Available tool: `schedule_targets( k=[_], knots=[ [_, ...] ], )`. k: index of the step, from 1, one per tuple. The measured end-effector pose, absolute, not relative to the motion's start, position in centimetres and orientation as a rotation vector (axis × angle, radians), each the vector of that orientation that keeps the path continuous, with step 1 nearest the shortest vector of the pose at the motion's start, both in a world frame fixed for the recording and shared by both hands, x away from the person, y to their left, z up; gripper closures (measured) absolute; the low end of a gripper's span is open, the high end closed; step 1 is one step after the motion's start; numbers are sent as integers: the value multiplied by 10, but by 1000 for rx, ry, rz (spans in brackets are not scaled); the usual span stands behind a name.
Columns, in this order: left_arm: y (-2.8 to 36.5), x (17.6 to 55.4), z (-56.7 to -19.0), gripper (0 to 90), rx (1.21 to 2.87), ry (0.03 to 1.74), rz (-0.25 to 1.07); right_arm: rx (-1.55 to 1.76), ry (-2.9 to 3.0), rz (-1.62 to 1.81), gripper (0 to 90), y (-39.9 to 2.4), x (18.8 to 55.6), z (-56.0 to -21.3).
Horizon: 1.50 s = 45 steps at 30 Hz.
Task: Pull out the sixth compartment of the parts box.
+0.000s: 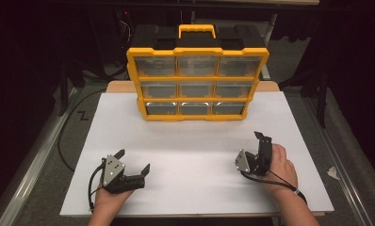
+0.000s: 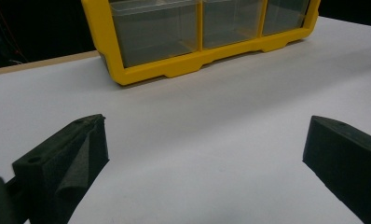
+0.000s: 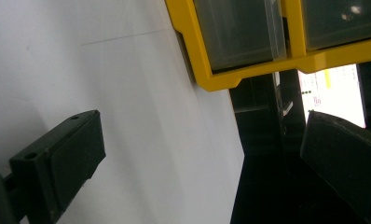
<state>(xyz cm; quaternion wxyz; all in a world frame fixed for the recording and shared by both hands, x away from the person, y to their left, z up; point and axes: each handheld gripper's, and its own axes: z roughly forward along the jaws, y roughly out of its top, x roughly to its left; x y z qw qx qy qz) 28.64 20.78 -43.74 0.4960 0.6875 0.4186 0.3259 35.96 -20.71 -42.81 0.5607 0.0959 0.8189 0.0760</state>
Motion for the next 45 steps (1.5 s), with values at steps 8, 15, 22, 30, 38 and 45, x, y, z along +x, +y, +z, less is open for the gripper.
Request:
schedule_targets(
  k=[8, 15, 22, 30, 38, 45],
  knots=[
    [208, 287, -438, 7, 1668, 1015, 788, 151, 1919, 128, 9, -204, 357, -429],
    [207, 286, -438, 7, 1673, 1014, 789, 105, 1910, 107, 9, -202, 356, -431],
    [208, 287, -438, 2, 1667, 1010, 780, 81, 1891, 99, 15, -198, 353, -431],
    [209, 287, -437, 2, 1658, 1014, 799, 44, 1848, 112, 106, -190, 347, -430],
    [207, 287, -438, 2, 1674, 1001, 796, -1, 1805, 114, 254, -182, 346, -433],
    [206, 287, -437, 2, 1684, 988, 796, -8, 1782, 106, 366, -178, 350, -438]
  ],
)
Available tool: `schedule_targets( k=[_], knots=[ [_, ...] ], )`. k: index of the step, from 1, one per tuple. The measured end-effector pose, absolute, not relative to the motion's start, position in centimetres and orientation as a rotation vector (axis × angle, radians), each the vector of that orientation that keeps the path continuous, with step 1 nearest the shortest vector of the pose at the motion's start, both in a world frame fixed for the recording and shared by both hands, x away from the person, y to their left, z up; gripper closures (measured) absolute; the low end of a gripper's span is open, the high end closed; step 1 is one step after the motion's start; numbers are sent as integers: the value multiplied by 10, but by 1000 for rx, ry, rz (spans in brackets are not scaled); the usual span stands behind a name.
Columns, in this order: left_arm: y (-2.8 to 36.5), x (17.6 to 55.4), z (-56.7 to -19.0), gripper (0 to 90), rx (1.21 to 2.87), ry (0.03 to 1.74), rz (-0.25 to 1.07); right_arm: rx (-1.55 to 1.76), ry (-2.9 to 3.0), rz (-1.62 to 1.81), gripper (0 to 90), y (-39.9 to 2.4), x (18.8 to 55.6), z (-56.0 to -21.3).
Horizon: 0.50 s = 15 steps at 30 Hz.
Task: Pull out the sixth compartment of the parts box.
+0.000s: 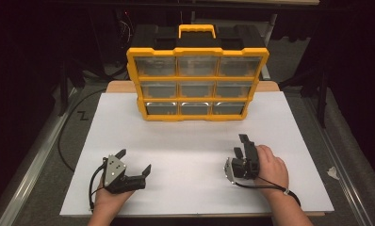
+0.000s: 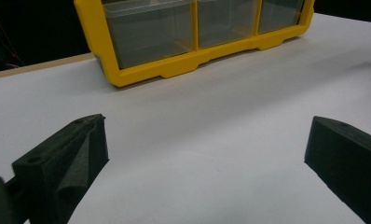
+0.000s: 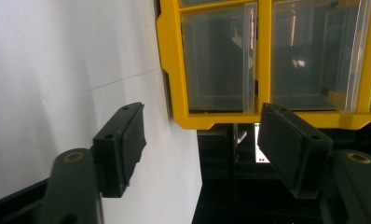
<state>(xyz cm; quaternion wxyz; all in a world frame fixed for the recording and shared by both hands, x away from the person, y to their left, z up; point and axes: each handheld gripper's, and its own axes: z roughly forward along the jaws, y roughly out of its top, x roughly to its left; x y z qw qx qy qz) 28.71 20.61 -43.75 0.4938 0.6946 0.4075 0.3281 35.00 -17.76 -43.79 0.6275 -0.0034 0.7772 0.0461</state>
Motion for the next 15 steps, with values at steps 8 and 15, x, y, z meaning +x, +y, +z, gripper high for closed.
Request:
schedule_targets(
  k=[8, 15],
  knots=[
    [206, 288, -438, 2, 1683, 978, 788, -4, 1751, 100, 500, -169, 363, -442],
    [204, 288, -438, 2, 1692, 968, 776, 14, 1720, 121, 545, -164, 377, -429]
  ],
)
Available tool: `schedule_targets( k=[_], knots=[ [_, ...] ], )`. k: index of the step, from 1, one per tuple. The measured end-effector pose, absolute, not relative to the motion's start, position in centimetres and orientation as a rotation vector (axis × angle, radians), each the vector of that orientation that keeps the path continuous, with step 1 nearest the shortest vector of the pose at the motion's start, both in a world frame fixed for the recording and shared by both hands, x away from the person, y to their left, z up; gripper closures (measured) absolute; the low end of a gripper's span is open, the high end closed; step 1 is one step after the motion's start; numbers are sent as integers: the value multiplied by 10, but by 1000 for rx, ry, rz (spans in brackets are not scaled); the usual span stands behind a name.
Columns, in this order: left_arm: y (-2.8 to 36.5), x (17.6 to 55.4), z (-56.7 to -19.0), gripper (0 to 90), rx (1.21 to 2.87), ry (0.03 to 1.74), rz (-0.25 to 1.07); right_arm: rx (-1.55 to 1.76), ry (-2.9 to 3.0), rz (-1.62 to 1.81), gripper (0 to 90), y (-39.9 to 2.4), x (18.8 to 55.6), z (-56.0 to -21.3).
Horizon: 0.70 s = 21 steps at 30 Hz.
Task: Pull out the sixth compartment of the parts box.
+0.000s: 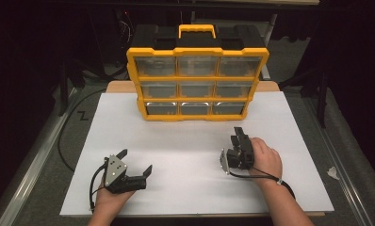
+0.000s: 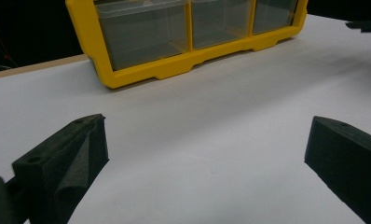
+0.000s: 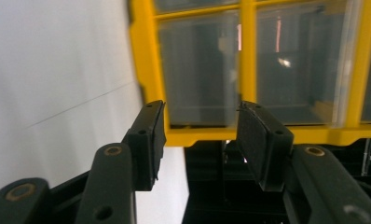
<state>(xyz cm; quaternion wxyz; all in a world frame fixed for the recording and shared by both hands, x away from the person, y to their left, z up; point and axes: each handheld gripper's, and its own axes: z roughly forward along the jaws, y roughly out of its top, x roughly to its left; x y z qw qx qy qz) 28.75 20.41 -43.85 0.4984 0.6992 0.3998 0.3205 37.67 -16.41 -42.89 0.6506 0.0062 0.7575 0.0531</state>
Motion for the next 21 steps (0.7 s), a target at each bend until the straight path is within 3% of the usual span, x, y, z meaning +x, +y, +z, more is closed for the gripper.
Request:
schedule_targets(
  k=[21],
  knots=[
    [204, 287, -438, 2, 1689, 962, 767, 18, 1631, 107, 608, -148, 418, -358]
  ],
)
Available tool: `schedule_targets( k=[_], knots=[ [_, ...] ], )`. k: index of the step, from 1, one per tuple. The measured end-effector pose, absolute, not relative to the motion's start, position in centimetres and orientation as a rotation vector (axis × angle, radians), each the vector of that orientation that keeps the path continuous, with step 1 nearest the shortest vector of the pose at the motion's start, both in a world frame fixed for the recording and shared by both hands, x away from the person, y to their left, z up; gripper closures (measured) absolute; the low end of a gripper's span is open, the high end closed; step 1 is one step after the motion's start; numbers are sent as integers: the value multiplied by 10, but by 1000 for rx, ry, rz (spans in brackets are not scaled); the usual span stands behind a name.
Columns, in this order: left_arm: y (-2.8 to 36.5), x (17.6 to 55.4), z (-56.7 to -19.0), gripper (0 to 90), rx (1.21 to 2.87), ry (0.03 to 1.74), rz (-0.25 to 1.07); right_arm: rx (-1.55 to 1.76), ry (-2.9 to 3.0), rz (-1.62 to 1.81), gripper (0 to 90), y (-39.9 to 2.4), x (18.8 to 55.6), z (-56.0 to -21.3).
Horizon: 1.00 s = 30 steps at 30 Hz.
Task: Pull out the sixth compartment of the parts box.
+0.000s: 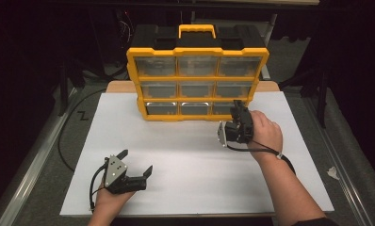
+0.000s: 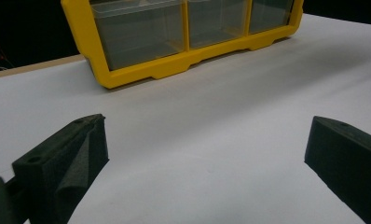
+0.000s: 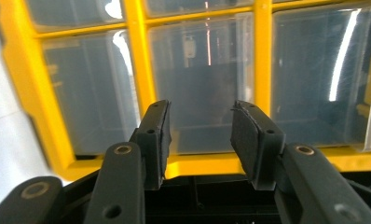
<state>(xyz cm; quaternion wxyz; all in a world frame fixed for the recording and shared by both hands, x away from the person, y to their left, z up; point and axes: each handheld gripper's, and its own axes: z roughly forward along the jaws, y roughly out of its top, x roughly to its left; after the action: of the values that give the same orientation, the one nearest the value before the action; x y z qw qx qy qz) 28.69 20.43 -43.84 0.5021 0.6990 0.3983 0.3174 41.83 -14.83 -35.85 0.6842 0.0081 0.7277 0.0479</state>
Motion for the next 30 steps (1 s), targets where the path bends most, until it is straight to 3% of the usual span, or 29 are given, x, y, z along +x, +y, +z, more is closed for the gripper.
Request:
schedule_targets(
  k=[16, 30],
  knots=[
    [206, 288, -440, 2, 1684, 971, 757, -23, 1611, 32, 693, -145, 458, -332],
    [209, 287, -440, 2, 1668, 982, 749, -60, 1591, -19, 728, -142, 473, -335]
  ],
)
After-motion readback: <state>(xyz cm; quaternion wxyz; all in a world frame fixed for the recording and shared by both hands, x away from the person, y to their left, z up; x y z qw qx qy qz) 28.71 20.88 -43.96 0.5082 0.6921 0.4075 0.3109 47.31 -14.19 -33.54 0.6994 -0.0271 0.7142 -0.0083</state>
